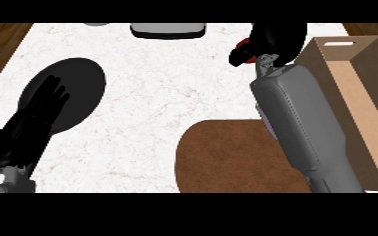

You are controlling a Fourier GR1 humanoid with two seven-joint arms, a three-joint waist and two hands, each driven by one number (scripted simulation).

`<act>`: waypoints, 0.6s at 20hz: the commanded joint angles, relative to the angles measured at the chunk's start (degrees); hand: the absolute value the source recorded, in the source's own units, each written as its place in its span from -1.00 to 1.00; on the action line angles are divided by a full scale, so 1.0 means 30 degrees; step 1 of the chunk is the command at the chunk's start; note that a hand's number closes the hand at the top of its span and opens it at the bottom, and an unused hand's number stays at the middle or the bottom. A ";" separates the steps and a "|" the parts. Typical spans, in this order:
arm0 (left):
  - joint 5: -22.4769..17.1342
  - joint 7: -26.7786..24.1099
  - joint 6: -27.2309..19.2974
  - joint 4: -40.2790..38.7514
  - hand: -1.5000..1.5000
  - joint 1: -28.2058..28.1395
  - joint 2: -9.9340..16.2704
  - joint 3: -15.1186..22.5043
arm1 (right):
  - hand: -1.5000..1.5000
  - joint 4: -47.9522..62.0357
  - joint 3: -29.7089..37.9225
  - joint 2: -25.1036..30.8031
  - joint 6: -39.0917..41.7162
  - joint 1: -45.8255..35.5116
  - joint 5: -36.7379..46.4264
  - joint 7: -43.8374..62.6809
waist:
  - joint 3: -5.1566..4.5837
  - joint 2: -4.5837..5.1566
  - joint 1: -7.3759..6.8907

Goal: Pick the bell pepper from the cutting board and place it in the cardboard box

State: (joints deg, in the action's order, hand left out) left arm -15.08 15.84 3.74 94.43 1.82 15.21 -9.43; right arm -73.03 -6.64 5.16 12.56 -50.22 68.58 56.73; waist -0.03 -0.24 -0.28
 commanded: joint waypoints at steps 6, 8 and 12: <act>0.0416 -0.0695 0.0069 0.0536 0.00 -0.1143 -0.0479 0.0188 | 1.00 -0.1971 0.1667 0.1418 0.1350 -0.2504 0.2708 0.3287 | 0.0002 -0.0022 0.0031; 0.0169 0.0014 -0.0094 -0.0196 0.00 0.0286 -0.0120 -0.0170 | 1.00 -0.2088 0.1773 0.1947 0.1740 -0.2328 0.3442 0.3357 | 0.0000 0.0001 0.0202; 0.0259 -0.0323 0.0051 -0.0409 0.00 0.0351 -0.0092 -0.0323 | 1.00 -0.3629 0.3056 0.2817 0.2091 -0.0694 0.3064 0.2421 | 0.0008 -0.0003 0.0260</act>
State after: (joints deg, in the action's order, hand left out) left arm -13.80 14.74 3.61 93.12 2.04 14.57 -9.61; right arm -80.38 0.50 12.05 14.95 -54.61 77.11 59.12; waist -0.04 -0.23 0.32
